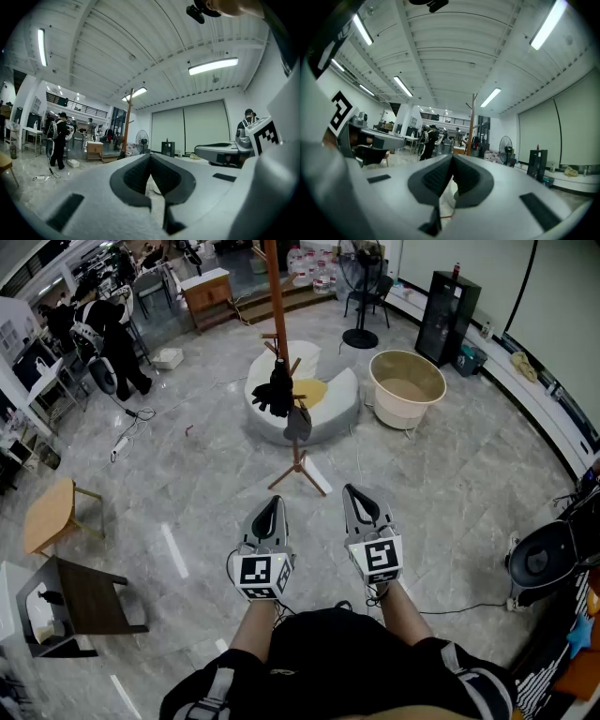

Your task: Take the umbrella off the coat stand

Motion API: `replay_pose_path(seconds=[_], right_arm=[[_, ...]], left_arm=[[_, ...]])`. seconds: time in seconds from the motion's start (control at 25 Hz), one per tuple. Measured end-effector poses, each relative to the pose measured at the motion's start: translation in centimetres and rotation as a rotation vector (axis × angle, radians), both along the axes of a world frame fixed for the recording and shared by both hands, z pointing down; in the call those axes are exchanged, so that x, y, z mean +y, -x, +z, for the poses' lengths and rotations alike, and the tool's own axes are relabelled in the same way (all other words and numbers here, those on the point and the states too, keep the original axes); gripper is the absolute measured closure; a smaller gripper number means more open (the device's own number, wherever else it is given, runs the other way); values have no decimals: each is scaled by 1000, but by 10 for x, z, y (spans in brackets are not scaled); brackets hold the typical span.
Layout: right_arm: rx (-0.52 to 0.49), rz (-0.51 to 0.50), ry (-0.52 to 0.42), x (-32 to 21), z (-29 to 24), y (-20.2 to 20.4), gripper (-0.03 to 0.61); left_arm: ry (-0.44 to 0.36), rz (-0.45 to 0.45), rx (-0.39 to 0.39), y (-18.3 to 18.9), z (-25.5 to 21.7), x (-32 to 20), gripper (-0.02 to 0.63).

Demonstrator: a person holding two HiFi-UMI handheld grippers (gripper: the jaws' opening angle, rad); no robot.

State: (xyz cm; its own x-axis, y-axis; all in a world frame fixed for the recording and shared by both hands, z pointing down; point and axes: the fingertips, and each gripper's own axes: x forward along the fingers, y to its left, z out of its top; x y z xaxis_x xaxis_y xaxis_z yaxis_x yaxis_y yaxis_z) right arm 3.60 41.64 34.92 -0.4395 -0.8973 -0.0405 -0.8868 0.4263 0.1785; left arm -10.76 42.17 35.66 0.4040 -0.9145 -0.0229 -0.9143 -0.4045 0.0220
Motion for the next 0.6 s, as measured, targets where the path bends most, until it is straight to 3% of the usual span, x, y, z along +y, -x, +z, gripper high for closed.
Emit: replay_pose_path(seconds=[0.4, 0.6], right_arm=[[-11, -83, 1, 10, 18, -30, 574], [4, -104, 79, 7, 52, -46, 572]], left_arm=[[17, -17, -13, -53, 29, 16, 615], [82, -37, -23, -58, 54, 20, 615]])
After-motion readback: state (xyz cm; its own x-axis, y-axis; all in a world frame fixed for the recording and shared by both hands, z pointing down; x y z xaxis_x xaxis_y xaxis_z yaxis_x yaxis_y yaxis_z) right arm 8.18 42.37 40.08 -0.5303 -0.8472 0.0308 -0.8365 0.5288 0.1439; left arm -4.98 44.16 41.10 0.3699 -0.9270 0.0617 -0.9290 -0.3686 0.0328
